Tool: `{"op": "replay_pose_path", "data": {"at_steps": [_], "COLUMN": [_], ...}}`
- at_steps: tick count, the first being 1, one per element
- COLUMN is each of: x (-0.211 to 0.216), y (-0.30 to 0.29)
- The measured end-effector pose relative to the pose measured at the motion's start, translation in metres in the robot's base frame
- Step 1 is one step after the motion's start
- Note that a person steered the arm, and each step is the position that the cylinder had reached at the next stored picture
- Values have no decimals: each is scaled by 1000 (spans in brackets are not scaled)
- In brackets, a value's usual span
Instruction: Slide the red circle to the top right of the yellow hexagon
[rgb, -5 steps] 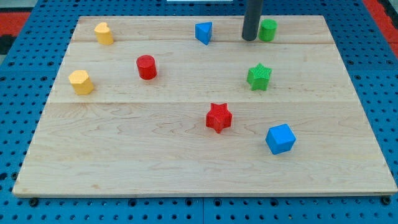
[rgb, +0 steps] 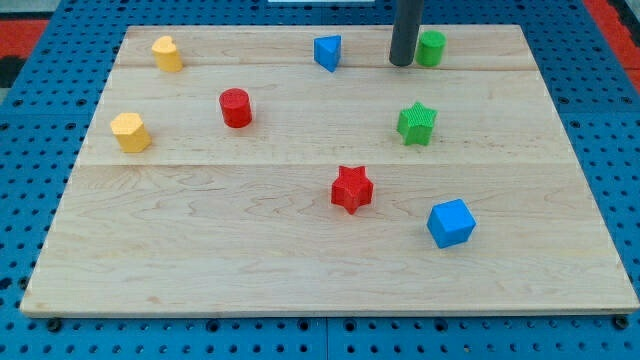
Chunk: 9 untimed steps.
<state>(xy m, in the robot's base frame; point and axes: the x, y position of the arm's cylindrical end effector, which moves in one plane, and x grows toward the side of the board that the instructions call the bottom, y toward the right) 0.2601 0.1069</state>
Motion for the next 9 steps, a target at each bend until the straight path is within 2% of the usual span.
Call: {"op": "replay_pose_path", "data": {"at_steps": [1,3,4,5,7,8,9], "x": [-18,27,27,43,92,107,99], "y": [2,-29,-65,-125,-264,-276,-290]}}
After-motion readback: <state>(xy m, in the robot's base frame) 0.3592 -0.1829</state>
